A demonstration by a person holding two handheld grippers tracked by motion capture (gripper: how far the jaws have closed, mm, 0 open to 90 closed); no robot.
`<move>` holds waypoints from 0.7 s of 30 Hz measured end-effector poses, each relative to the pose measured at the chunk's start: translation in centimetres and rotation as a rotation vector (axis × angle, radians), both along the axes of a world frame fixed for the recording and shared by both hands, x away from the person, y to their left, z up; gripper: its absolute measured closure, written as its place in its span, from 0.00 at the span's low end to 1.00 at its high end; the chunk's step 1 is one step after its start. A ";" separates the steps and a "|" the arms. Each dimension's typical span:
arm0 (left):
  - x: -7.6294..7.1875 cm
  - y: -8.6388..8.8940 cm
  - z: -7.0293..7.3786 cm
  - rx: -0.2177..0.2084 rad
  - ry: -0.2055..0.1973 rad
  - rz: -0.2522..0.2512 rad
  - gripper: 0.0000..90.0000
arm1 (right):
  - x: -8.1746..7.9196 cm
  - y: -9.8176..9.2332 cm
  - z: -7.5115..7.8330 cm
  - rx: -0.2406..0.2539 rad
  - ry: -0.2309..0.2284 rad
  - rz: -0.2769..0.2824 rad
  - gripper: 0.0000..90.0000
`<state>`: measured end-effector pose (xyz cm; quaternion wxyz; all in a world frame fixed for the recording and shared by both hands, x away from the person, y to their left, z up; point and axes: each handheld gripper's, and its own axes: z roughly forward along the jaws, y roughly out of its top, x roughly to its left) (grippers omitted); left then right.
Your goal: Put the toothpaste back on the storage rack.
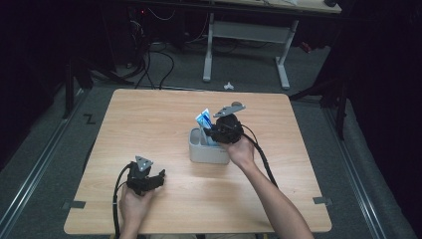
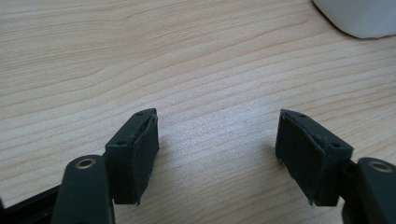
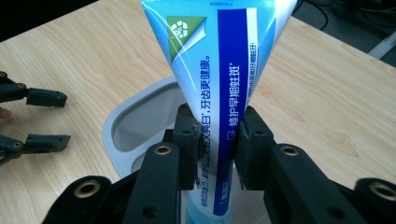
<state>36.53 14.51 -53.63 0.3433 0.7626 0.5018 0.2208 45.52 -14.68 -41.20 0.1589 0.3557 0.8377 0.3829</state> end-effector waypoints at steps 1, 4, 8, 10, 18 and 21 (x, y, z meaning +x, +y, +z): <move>0.0 0.0 0.0 0.000 0.000 0.000 0.34 | 0.0 0.0 0.0 0.001 -0.002 0.000 0.81; 0.0 0.0 0.0 0.000 0.000 0.000 0.34 | -0.1 -0.1 -0.1 0.010 -0.001 -0.004 0.81; 0.0 0.0 0.0 0.000 0.000 0.000 0.34 | 0.0 -0.3 -0.3 0.024 0.005 -0.004 0.79; 0.0 0.0 0.0 0.000 0.001 -0.001 0.34 | 0.0 -0.3 -0.3 0.021 0.009 -0.003 0.79; 0.0 0.0 0.0 0.000 0.001 0.000 0.34 | -0.1 -0.4 -0.4 0.036 0.005 -0.010 0.72; 0.0 0.0 0.0 0.000 0.000 0.000 0.34 | -0.4 -0.5 -0.3 0.037 0.003 -0.011 0.63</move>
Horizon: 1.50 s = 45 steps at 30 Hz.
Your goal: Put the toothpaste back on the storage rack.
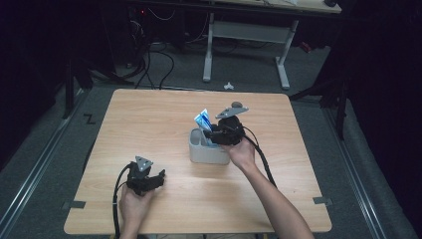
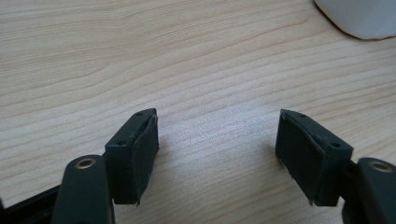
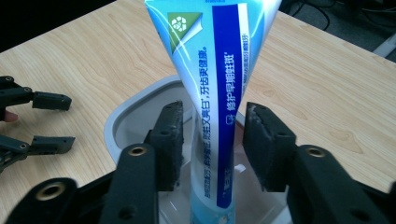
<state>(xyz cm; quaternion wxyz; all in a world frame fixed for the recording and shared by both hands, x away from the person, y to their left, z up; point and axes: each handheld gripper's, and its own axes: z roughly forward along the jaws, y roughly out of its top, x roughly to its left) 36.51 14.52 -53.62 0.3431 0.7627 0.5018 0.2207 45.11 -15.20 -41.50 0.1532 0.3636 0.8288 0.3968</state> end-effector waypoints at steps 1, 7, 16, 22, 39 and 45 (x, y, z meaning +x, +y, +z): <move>0.0 0.0 0.0 0.000 0.000 0.000 0.34 | 0.0 0.0 0.0 0.000 0.000 0.000 0.63; 0.0 0.0 0.0 0.000 0.000 0.000 0.34 | -0.2 -1.3 0.6 0.040 -0.005 -0.026 0.57; 0.0 0.0 0.0 0.000 0.000 0.000 0.34 | -0.8 -2.5 1.8 0.088 -0.031 -0.030 0.57; 0.0 0.0 0.0 0.000 0.000 0.000 0.34 | -1.0 -3.5 2.3 0.120 -0.045 -0.052 0.56; 0.0 0.0 0.0 0.001 -0.001 0.001 0.34 | -1.7 -5.1 3.3 0.155 -0.076 -0.065 0.59; 0.0 0.0 0.0 0.001 -0.001 0.000 0.34 | -2.0 -5.6 3.6 0.159 -0.083 -0.067 0.59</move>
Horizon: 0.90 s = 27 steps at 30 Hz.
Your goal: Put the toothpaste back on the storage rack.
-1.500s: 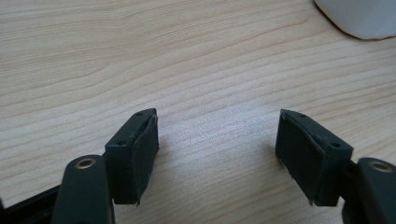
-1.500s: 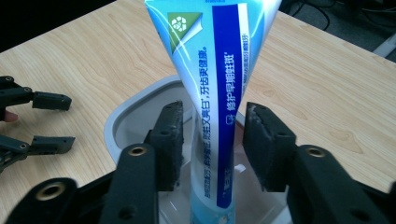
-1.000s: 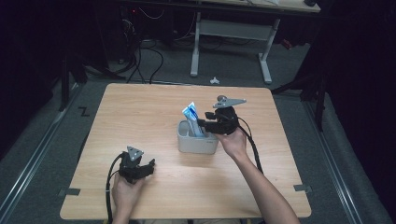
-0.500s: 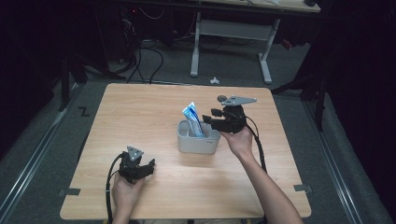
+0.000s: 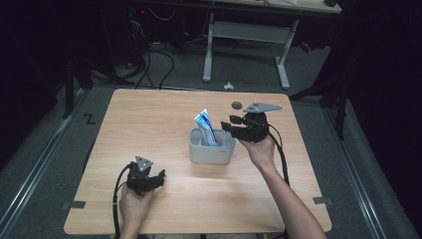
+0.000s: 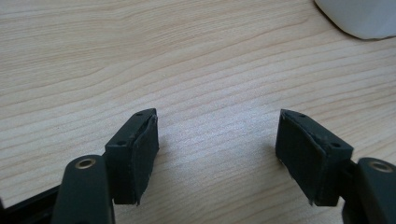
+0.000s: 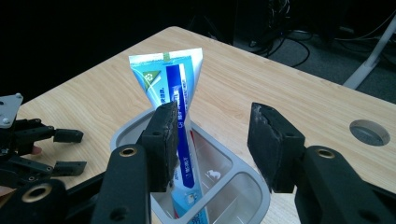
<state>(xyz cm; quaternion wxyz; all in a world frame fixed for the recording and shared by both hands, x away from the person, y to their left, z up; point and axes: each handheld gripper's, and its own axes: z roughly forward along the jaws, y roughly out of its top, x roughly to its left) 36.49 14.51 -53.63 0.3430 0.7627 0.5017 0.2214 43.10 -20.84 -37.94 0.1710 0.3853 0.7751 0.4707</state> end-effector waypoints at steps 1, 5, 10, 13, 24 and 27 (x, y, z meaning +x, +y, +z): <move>0.0 0.0 0.0 0.000 0.000 0.000 0.34 | -0.1 -0.1 0.1 0.003 0.002 -0.002 0.59; 0.0 0.0 0.0 0.000 0.000 0.000 0.34 | -0.2 -0.5 0.3 0.008 -0.003 -0.003 0.59; 0.0 0.0 0.0 0.000 0.000 0.000 0.34 | -0.5 -1.1 0.5 0.024 -0.008 -0.010 0.60; 0.0 0.0 0.0 0.000 0.000 0.000 0.34 | -0.6 -1.3 0.6 0.022 -0.012 -0.009 0.60; 0.0 0.0 0.0 -0.001 0.000 0.000 0.34 | -1.2 -2.6 1.0 0.036 -0.024 -0.029 0.60; 0.0 0.0 0.0 0.000 0.001 0.000 0.34 | -1.5 -3.0 1.2 0.034 -0.030 -0.034 0.60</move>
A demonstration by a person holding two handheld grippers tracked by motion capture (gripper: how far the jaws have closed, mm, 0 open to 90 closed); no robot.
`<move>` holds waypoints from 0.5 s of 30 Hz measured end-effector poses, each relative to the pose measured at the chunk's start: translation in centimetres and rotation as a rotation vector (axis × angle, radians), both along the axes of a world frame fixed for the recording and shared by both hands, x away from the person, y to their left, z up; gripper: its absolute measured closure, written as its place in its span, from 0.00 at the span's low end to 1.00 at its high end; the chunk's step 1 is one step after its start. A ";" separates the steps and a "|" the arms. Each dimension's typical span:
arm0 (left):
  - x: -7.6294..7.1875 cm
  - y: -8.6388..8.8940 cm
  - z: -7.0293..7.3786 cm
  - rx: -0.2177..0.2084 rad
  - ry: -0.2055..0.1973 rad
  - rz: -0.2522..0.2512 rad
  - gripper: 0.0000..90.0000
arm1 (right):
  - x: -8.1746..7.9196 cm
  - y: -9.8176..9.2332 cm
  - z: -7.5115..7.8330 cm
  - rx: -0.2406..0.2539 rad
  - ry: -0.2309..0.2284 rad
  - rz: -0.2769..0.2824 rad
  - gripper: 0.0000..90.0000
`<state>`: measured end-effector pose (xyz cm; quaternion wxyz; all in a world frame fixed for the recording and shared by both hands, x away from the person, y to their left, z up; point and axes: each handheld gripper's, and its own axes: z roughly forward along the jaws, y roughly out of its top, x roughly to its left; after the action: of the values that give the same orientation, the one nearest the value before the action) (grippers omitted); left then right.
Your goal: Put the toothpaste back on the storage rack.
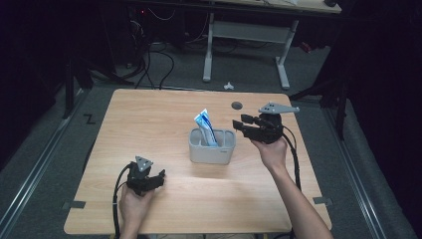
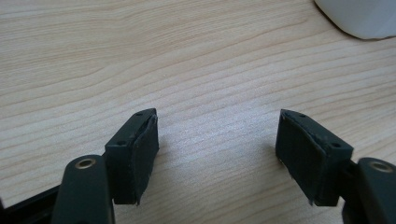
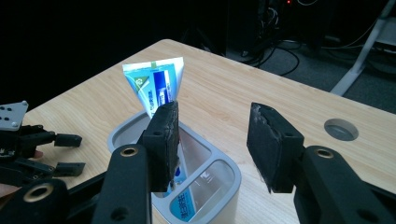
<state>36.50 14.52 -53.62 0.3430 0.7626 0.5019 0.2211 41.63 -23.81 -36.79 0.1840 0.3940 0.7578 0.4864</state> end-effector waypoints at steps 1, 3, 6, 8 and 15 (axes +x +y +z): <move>0.0 0.0 0.0 0.000 0.000 0.000 0.34 | 0.0 0.0 0.0 0.000 0.000 0.000 0.60; 0.0 0.0 0.0 0.000 0.000 0.000 0.34 | -0.1 -0.2 0.0 0.003 -0.004 -0.001 0.60; 0.0 0.0 0.0 0.000 0.000 0.000 0.34 | -0.4 -0.5 -0.1 0.016 -0.008 -0.010 0.60; 0.0 0.0 0.0 0.000 0.000 0.000 0.34 | -0.4 -0.8 -0.3 0.017 -0.003 -0.015 0.60; 0.0 0.0 0.0 -0.001 0.000 0.000 0.34 | -0.7 -1.9 -0.6 0.033 0.002 -0.035 0.60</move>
<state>36.50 14.52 -53.63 0.3432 0.7624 0.5021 0.2210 40.89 -25.75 -37.36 0.1849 0.4106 0.7429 0.4952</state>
